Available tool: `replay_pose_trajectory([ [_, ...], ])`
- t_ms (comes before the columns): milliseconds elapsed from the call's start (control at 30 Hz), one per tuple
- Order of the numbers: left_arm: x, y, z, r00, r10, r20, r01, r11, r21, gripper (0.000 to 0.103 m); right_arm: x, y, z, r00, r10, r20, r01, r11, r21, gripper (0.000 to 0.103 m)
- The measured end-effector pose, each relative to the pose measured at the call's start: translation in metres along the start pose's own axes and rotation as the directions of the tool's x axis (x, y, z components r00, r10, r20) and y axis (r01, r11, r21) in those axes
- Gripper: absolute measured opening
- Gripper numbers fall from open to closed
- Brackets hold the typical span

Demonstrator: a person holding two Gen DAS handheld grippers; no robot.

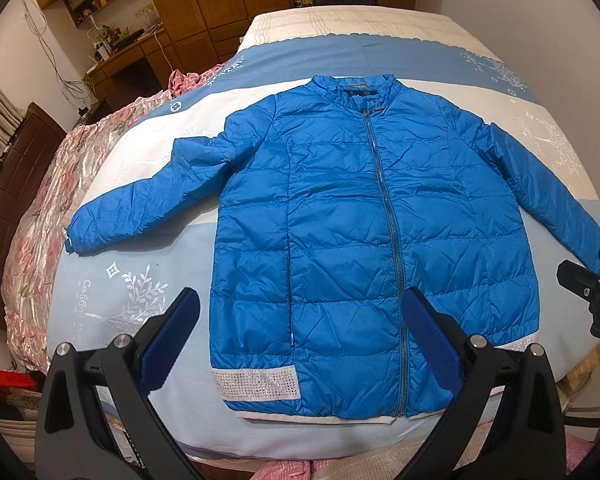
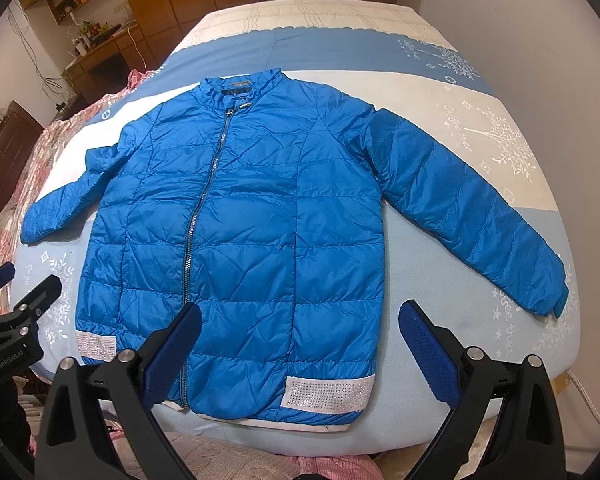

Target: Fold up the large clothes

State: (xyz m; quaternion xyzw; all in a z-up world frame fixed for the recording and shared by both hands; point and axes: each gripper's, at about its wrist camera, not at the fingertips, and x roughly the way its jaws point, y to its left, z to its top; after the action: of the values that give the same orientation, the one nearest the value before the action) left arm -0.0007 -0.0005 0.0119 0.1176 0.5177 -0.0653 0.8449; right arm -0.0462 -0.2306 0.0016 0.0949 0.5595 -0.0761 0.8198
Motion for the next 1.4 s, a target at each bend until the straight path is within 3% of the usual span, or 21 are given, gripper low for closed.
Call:
replay_pose_trajectory([
  [400,0.001,0.0,0.008,1.0,-0.009,0.003,0.009,1.0,0.009,0.1,0.001,-0.008,0.004,1.0,-0.002,0.016,0.002,1.0,0.008,0.099],
  [567,0.012,-0.018,0.02,0.999,-0.03,0.03,0.028,0.998,0.054,0.1,0.022,-0.038,0.004,1.0,0.017,0.006,-0.018,0.999,0.049,0.099],
  [767,0.048,-0.05,0.054,0.996,-0.094,0.01,0.092,0.991,0.093,0.1,0.045,-0.15,-0.001,0.999,0.014,0.03,-0.022,0.965,0.26,0.098],
  [933,0.079,-0.096,0.094,0.993,-0.113,-0.019,0.115,0.984,0.133,0.1,0.044,-0.287,-0.012,0.999,-0.028,0.041,0.004,0.862,0.506,0.098],
  [1100,0.108,-0.154,0.144,0.973,-0.22,-0.075,0.229,0.962,0.147,0.1,0.055,-0.391,-0.032,1.0,-0.007,0.025,-0.01,0.768,0.64,0.096],
  [1333,0.161,-0.244,0.186,0.949,-0.272,-0.16,0.302,0.929,0.215,0.099,0.09,-0.461,-0.057,0.997,-0.003,-0.079,0.056,0.723,0.688,0.096],
  [1400,0.175,-0.267,0.194,0.942,-0.286,-0.176,0.322,0.919,0.23,0.099,0.098,-0.476,-0.064,0.997,0.026,-0.075,0.036,0.698,0.715,0.096],
])
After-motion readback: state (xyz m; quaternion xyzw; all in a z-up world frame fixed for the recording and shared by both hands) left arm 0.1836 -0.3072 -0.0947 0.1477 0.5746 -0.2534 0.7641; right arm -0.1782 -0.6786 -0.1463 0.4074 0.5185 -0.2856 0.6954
